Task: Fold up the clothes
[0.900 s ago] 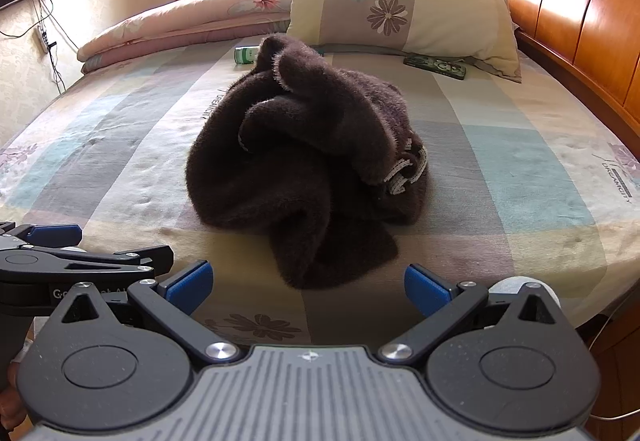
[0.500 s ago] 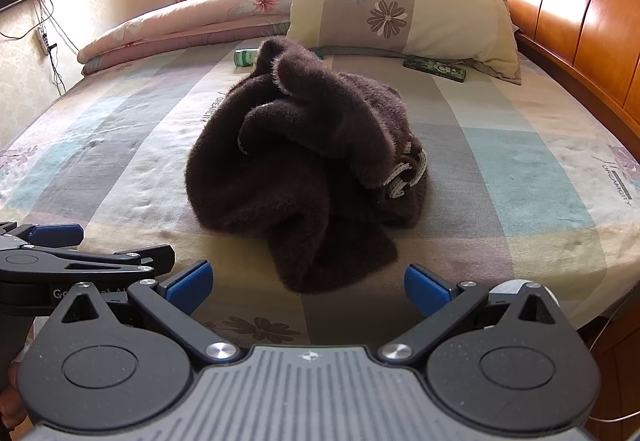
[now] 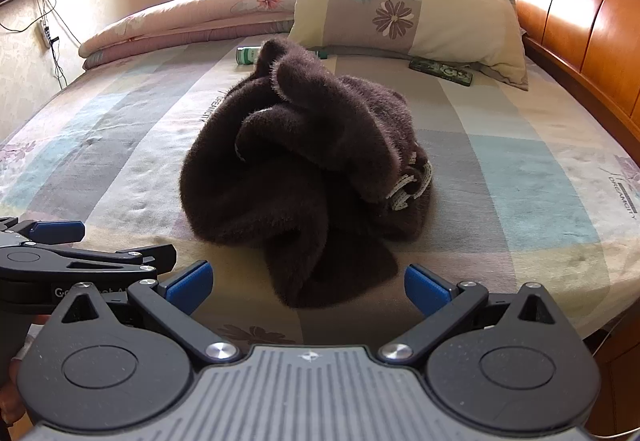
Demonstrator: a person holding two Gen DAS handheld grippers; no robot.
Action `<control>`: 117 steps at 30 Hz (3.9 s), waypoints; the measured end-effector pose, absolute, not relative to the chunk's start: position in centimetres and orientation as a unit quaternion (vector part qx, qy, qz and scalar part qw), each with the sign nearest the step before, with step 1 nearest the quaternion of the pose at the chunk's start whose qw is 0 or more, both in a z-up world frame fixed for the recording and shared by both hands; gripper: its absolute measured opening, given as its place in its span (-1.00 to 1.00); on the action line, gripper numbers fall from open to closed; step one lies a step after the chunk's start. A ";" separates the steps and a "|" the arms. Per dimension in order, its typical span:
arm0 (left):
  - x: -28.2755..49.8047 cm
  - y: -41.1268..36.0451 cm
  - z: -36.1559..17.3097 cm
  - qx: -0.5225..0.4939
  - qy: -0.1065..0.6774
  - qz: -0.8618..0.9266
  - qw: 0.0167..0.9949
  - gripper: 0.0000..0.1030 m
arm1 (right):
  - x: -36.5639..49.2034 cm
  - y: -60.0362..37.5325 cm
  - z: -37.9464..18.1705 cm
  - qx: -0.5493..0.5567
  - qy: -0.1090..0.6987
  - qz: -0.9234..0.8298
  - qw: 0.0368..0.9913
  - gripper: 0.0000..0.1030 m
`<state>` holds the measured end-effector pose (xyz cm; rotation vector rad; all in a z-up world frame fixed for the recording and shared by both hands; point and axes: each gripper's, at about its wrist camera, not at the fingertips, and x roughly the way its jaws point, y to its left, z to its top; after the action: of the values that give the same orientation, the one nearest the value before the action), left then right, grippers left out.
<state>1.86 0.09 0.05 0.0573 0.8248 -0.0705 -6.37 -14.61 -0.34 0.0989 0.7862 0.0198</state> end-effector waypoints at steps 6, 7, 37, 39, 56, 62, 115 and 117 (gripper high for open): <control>2.2 0.1 0.2 0.026 0.402 -0.038 0.914 0.99 | -6.3 -14.8 -0.2 0.057 0.382 0.010 0.922 1.00; 2.2 0.0 0.3 0.025 0.401 -0.040 0.915 0.99 | -6.4 -14.8 0.0 0.056 0.381 0.009 0.923 1.00; 1.9 -0.7 2.1 0.028 0.371 -0.057 0.927 0.99 | -7.4 -15.2 1.5 0.053 0.353 0.008 0.934 1.00; 2.2 -0.8 2.0 0.027 0.373 -0.063 0.925 0.99 | -7.3 -15.3 1.5 0.050 0.355 0.003 0.933 1.00; 4.4 0.1 1.1 0.023 0.377 -0.065 0.924 0.99 | -4.1 -14.8 0.7 0.029 0.367 0.017 0.929 1.00; 5.8 0.0 -0.1 0.026 0.364 -0.086 0.927 0.99 | -2.8 -14.9 -0.2 0.005 0.368 0.025 0.930 1.00; 16.3 1.0 -1.1 0.088 0.380 -0.137 0.910 0.99 | 13.4 -26.6 2.2 -0.088 0.386 -0.002 0.918 1.00; 17.1 0.9 -0.9 0.092 0.381 -0.138 0.910 0.99 | 15.2 -27.4 2.1 -0.076 0.393 -0.003 0.916 1.00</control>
<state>17.13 0.89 -0.94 0.1906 0.7854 -0.2849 15.25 -27.41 2.12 -0.1554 0.8088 -0.0062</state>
